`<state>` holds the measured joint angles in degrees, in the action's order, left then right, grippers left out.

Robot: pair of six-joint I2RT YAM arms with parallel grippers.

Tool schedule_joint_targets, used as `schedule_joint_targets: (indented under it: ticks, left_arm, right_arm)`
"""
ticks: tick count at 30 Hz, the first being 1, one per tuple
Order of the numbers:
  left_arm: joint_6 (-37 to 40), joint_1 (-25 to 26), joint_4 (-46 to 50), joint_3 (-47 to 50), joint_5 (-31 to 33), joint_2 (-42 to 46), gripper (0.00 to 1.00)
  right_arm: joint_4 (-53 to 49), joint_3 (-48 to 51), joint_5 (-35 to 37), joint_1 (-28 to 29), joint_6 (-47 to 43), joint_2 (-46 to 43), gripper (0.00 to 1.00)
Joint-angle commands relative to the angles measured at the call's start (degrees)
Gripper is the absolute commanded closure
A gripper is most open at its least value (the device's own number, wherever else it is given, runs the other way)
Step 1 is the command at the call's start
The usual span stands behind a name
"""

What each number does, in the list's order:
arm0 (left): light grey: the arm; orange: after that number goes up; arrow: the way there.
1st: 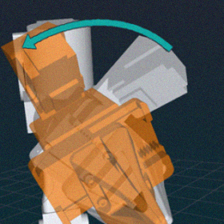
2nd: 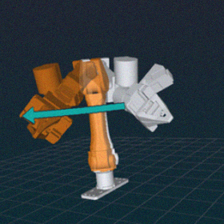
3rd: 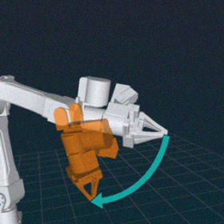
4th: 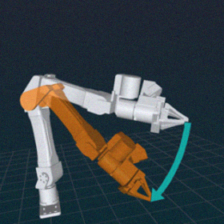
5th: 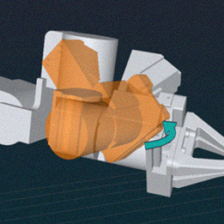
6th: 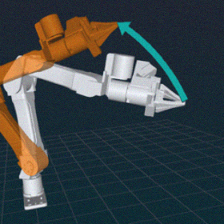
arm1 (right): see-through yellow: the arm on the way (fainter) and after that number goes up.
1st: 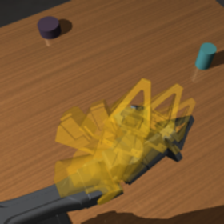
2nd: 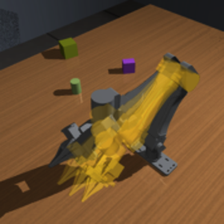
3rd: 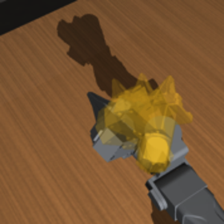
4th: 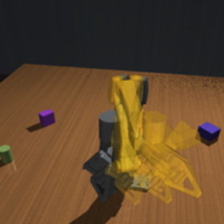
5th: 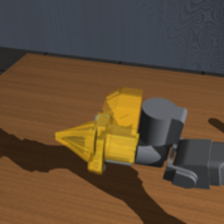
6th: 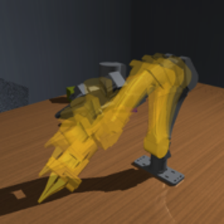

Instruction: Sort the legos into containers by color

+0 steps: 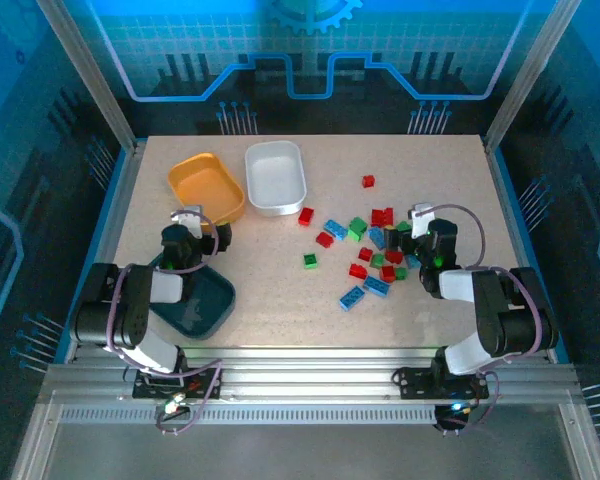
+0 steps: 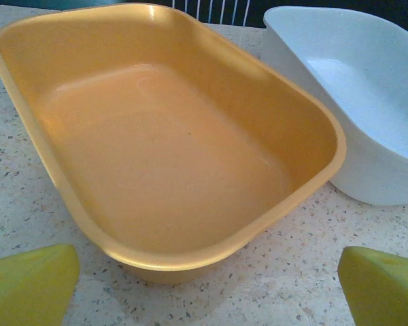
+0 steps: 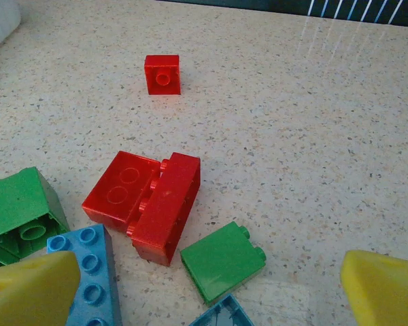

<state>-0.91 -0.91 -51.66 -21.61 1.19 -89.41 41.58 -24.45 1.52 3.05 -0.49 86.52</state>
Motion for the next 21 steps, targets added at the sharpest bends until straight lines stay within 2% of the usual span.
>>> schedule_joint_targets:
  ticks: [1,21]
  left_arm:
    - [0.93,0.03,-0.24,-0.72,-1.02,0.81,0.01]
    - [1.26,0.36,-0.43,-0.63,-0.4,0.77,0.01]
  right_arm:
    - [0.6,-0.82,1.08,0.78,-0.78,-0.48,0.0]
    - [0.32,-0.99,-0.71,-0.15,-0.3,-0.4,0.0]
